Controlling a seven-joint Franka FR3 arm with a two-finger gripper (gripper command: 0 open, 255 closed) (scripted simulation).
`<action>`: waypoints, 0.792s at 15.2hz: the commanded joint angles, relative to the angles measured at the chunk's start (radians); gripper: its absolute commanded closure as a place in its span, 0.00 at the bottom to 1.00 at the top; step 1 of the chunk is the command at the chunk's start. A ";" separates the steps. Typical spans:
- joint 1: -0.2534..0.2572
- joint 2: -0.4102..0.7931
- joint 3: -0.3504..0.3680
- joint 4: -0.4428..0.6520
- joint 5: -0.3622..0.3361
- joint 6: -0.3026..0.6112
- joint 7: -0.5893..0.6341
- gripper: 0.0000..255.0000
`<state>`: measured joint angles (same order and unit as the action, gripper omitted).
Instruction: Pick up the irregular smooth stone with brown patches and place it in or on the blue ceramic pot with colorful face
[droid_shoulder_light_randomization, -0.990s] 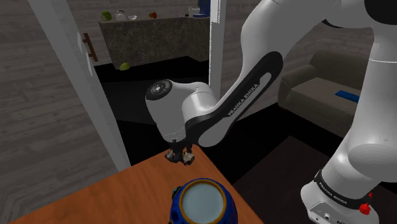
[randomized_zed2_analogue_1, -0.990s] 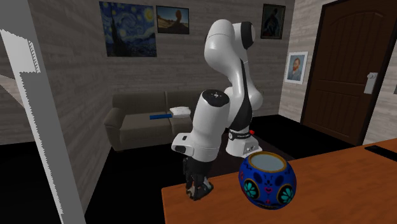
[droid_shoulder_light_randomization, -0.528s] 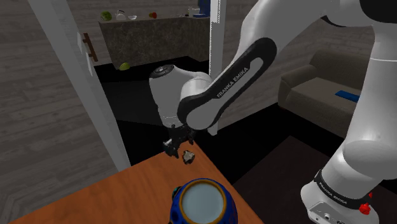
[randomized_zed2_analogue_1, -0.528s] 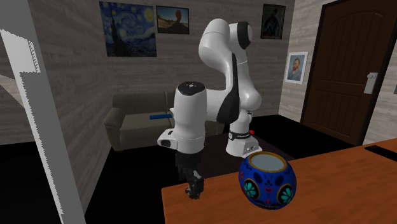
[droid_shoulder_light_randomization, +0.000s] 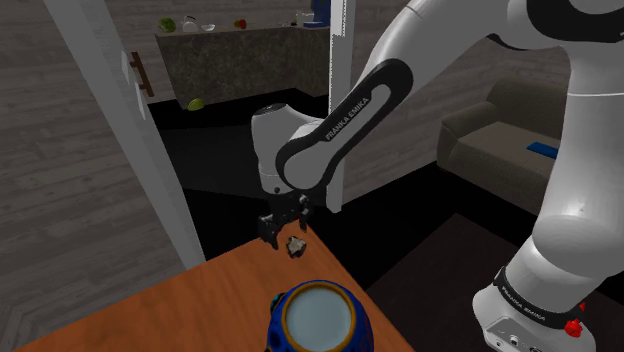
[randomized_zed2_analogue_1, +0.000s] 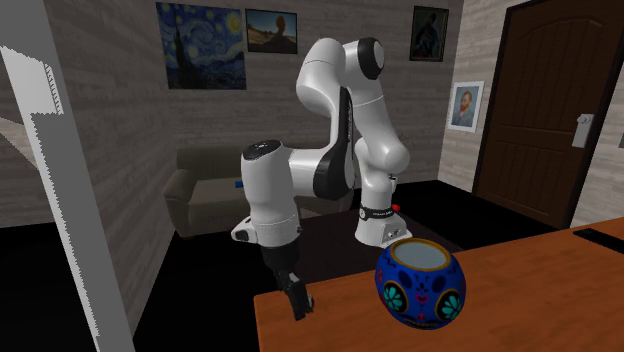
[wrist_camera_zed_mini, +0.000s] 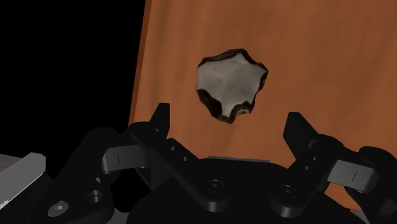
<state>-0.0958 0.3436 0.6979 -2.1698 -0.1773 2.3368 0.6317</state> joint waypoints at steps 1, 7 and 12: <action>0.008 0.017 -0.008 -0.005 -0.014 0.019 0.010 0.00; 0.008 0.017 -0.008 -0.005 -0.014 0.019 0.010 0.00; 0.008 0.016 -0.008 -0.005 -0.014 0.019 0.010 1.00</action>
<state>-0.0913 0.3565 0.6864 -2.1736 -0.1922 2.3524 0.6414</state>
